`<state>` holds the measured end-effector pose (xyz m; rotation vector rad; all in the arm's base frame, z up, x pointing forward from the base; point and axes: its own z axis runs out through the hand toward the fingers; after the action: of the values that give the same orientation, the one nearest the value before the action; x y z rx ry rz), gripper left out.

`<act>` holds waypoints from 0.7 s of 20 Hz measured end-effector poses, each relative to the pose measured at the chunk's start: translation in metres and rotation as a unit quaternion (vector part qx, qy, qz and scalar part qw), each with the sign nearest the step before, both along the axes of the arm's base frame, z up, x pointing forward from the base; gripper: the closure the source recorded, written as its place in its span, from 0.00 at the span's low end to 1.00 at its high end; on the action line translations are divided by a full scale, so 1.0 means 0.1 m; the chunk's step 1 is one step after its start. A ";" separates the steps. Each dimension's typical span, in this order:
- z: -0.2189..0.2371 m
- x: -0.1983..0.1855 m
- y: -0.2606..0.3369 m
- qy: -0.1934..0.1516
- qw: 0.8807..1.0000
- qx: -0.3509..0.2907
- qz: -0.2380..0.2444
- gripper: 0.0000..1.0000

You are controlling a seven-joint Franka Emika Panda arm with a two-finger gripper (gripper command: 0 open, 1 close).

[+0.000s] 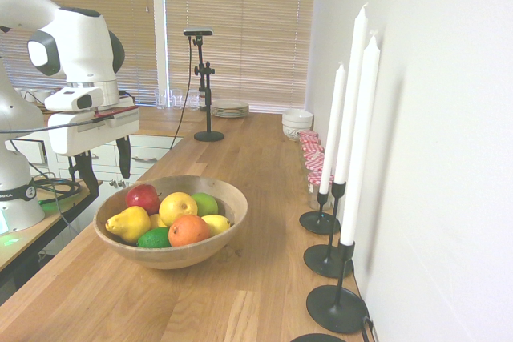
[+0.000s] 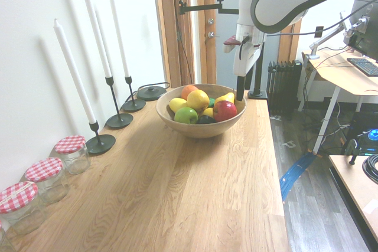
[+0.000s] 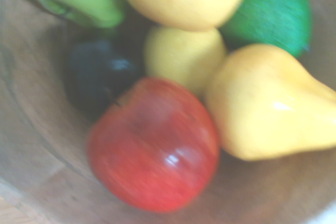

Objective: Take apple out of the basket

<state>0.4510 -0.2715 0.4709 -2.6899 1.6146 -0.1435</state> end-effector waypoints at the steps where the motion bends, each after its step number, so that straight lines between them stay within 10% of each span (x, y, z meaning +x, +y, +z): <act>1: -0.01 0.05 0.04 0.001 1.000 0.000 0.005 0.00; 14: -0.43 0.47 0.06 0.029 0.999 0.010 0.023 0.00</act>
<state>0.4977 -0.2659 0.4277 -2.7386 1.5595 -0.0489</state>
